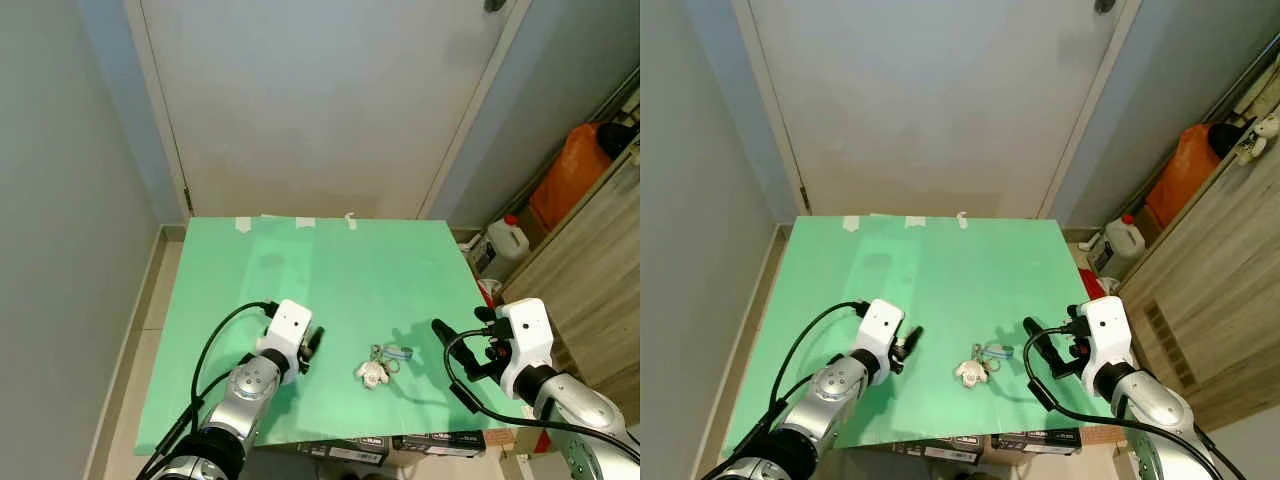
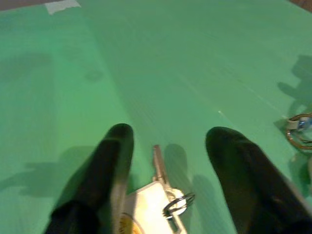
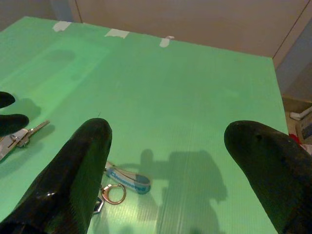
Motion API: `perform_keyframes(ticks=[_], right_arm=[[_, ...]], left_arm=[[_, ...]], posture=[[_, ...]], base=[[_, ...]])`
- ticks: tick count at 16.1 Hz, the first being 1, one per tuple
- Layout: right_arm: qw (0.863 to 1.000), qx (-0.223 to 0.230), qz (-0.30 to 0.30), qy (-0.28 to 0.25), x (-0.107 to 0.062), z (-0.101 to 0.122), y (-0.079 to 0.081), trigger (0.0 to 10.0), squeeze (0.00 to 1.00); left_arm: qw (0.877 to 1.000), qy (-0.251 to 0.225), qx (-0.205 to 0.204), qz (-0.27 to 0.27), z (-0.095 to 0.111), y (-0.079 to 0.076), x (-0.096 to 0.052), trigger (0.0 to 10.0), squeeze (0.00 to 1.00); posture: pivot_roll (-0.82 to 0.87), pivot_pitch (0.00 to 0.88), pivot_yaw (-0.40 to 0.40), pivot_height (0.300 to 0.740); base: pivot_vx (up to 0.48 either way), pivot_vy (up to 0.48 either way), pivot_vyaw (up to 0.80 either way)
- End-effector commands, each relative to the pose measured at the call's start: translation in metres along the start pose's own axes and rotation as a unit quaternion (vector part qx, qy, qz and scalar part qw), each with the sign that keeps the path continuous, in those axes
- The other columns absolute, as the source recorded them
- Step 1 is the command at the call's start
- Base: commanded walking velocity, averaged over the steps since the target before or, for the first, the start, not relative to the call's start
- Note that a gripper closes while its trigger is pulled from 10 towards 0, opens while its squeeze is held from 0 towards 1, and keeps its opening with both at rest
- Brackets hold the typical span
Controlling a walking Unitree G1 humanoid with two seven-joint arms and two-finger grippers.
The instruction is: Hang keys on a hook
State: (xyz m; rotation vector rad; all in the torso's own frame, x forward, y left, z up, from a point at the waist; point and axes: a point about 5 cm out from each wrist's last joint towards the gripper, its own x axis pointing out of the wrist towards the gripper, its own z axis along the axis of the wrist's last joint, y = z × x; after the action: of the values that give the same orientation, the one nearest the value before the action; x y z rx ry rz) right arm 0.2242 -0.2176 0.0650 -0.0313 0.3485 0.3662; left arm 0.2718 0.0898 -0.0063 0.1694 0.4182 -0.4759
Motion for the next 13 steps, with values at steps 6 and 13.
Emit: perform_keyframes(ticks=[6, 13], right_arm=[[1.0, -0.006, 0.0, 0.008, -0.008, 0.001, -0.003, 10.0, 0.0], [1.0, -0.014, -0.001, 0.027, -0.024, -0.001, -0.007, 10.0, 0.0]], left_arm=[[0.999, 0.035, -0.014, -0.008, -0.009, -0.004, 0.002, 10.0, 0.0], [0.997, 0.077, -0.009, -0.013, -0.018, -0.002, 0.002, 10.0, 0.0]], posture=[[-0.14, 0.07, -0.097, 0.74], [-0.18, 0.103, -0.114, 0.74]], base=[[0.0, 0.0, 0.0], [0.0, 0.0, 0.0]])
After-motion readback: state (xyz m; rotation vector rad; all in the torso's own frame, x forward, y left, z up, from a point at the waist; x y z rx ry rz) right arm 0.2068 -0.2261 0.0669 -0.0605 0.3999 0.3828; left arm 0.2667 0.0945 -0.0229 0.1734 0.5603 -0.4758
